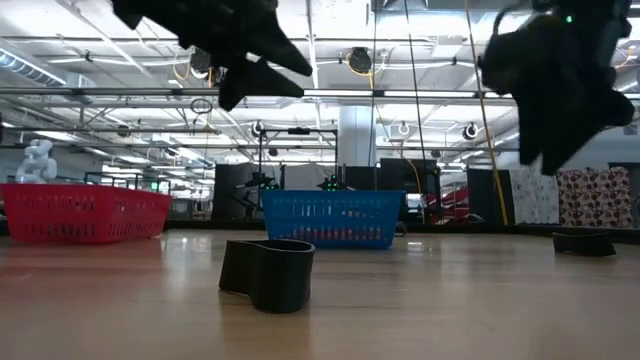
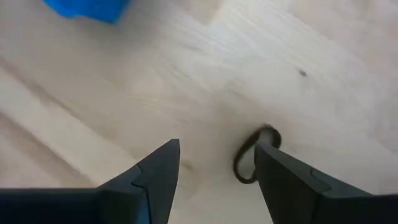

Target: Sort rubber bands into baskets

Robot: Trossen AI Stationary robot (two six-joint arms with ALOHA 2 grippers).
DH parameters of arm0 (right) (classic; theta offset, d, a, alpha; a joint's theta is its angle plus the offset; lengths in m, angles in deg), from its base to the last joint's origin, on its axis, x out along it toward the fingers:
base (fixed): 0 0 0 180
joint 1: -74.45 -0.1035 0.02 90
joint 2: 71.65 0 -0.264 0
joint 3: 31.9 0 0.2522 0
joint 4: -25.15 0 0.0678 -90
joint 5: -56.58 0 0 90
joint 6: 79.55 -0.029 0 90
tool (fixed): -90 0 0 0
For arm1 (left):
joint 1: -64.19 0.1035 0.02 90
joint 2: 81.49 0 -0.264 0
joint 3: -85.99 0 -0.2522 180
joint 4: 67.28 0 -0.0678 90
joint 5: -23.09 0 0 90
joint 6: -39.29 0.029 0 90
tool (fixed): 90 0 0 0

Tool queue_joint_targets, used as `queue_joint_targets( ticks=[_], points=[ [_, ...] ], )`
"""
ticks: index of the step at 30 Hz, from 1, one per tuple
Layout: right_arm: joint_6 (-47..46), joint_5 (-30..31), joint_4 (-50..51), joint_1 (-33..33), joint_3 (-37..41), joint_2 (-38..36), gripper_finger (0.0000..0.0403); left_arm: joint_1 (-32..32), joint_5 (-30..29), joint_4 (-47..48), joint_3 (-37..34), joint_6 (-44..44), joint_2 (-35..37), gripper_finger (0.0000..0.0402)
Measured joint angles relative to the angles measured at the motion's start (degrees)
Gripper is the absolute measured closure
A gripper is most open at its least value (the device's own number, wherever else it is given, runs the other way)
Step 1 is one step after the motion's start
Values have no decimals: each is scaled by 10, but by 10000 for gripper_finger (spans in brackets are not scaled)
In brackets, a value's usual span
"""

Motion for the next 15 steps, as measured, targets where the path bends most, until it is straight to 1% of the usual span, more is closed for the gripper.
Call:
queue_joint_targets(
  ticks=[3,6,9,13,15],
  points=[
    [-5,-20,2,2,14,9,204,12,5,-1,11,12,0,233],
    [-34,-45,-4,3,46,14,204,18,20,0,17,15,0,233],
    [-49,-49,-45,3,76,12,204,22,23,0,17,15,0,233],
    [-59,-50,-74,3,98,12,204,22,27,2,17,15,0,233],
    [-68,-49,-73,3,103,11,206,21,31,2,17,14,0,233]
  ],
)
